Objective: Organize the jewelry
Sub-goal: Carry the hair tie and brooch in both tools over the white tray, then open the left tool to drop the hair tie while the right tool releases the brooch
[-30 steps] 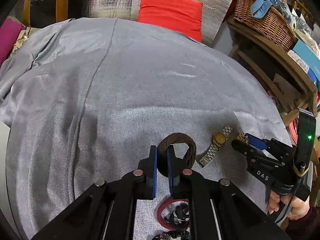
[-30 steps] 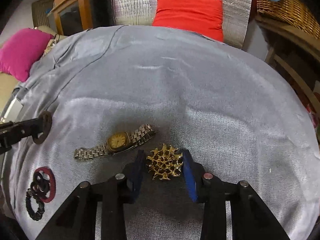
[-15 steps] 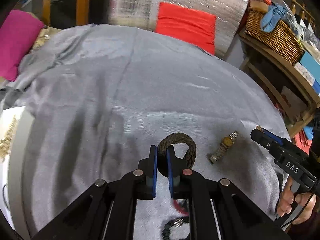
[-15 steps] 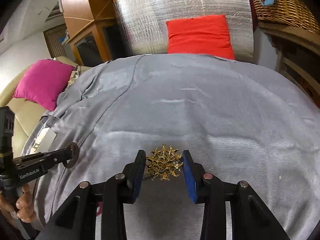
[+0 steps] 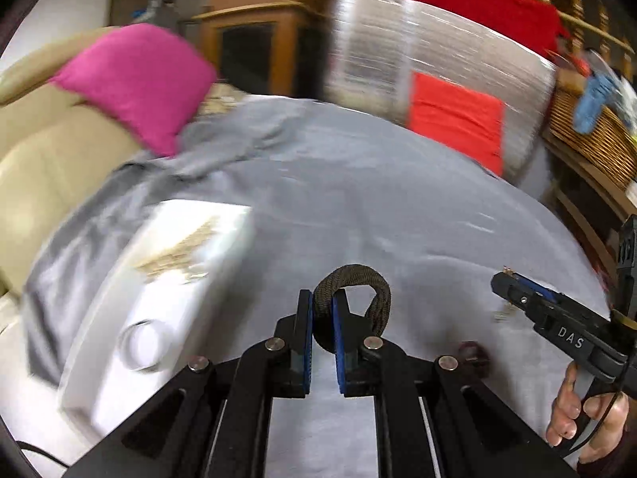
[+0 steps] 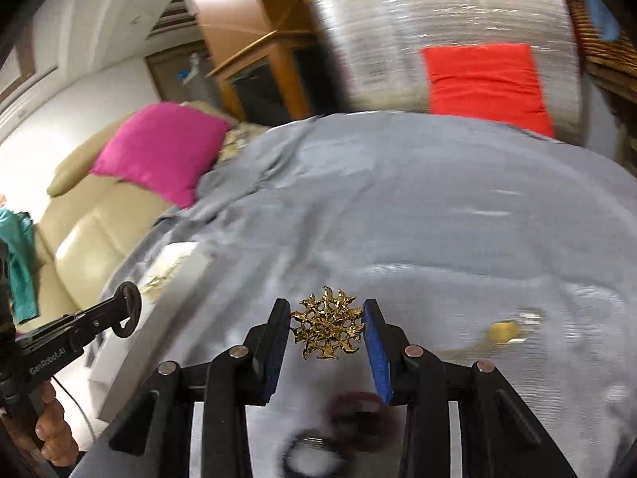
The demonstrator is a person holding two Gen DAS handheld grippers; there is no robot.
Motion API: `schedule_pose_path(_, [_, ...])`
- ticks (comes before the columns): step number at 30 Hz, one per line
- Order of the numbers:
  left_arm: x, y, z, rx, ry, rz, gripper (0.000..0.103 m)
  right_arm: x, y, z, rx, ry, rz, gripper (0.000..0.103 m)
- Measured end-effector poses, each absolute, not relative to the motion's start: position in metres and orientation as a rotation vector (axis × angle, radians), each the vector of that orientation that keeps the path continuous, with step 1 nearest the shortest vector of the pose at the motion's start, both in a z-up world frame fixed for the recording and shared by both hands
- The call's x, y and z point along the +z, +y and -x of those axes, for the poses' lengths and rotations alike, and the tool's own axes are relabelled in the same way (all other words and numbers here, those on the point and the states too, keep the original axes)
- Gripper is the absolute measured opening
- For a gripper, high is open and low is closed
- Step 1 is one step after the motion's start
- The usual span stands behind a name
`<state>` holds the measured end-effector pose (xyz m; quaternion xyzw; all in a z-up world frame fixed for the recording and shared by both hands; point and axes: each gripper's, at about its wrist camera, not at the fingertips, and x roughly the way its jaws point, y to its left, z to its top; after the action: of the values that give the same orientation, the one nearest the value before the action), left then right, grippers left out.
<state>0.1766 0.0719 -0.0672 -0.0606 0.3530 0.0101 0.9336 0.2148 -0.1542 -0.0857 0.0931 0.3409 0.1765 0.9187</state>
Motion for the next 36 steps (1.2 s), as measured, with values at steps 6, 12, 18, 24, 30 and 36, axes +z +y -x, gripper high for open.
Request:
schedule_pose_path(6, [-0.085, 0.162, -0.149, 0.237, 0.788, 0.236, 0.01, -0.076, -0.046, -0.221, 0.496, 0.732, -0.124, 0.039])
schedule_pose_path(12, [-0.125, 0.232, -0.141, 0.375, 0.926, 0.361, 0.01, -0.069, 0.063, -0.227, 0.612, 0.786, -0.023, 0.039])
schedule_pose_path(18, [-0.157, 0.26, -0.142, 0.426, 1.024, 0.428, 0.01, -0.091, 0.137, -0.248, 0.661, 0.936, 0.007, 0.039])
schedule_pose_path(24, [-0.175, 0.267, -0.153, 0.427, 1.091, 0.458, 0.01, -0.122, 0.183, -0.269, 0.64, 1.066, 0.047, 0.04])
schedule_pose_path(30, [-0.191, 0.273, -0.16, 0.43, 1.146, 0.508, 0.01, -0.151, 0.197, -0.287, 0.542, 1.142, 0.084, 0.04])
schedule_pose_path(36, [-0.196, 0.275, -0.167, 0.453, 1.158, 0.502, 0.011, -0.153, 0.198, -0.295, 0.499, 1.149, 0.091, 0.042])
